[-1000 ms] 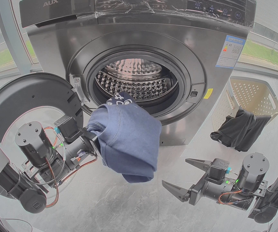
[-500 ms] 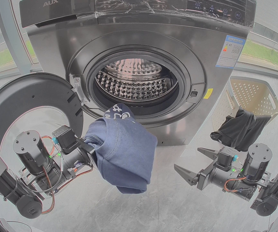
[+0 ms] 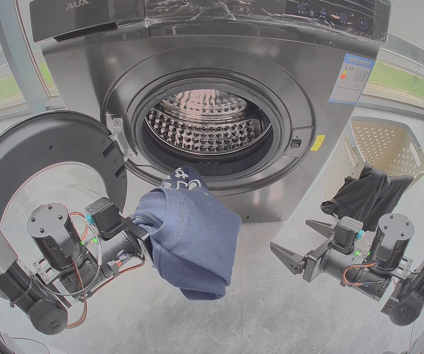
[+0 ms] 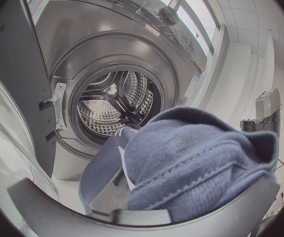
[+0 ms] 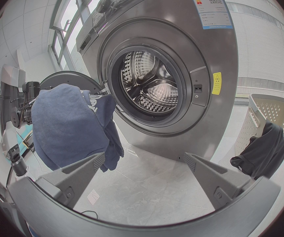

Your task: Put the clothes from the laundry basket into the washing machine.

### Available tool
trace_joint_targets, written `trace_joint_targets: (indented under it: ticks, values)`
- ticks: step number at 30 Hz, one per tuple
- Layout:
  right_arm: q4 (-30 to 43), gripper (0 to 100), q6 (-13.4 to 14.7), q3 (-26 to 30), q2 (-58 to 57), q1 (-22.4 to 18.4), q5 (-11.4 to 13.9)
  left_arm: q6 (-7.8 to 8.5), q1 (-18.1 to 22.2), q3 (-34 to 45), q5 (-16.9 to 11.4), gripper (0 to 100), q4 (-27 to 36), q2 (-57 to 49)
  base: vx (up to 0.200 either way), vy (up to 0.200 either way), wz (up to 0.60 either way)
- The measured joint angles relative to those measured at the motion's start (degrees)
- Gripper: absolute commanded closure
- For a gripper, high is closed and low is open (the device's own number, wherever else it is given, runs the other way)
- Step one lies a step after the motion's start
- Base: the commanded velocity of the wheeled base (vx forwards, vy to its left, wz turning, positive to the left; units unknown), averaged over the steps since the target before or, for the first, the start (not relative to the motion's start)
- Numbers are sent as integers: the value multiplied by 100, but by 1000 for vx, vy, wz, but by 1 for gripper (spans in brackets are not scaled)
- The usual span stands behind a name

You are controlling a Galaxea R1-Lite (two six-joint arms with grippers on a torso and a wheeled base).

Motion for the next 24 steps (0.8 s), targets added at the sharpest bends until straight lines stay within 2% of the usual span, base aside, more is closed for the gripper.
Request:
trace_joint_targets:
  ticks: [3,9,11,24]
  values:
    - [0,0,2,0,5,10,0,68,-11,2,4,100,-4,44,133,0,0]
    - [2,0,4,-2,18,41,-5,375,-78,83,35,100,-11,160,0,0,0]
    - [2,0,6,0,21,57,-5,394,-135,116,30,100,-13,177,0,0,0]
    - [4,0,33,9,41,168,-5,378,-210,91,28,100,-11,243,200,0,0]
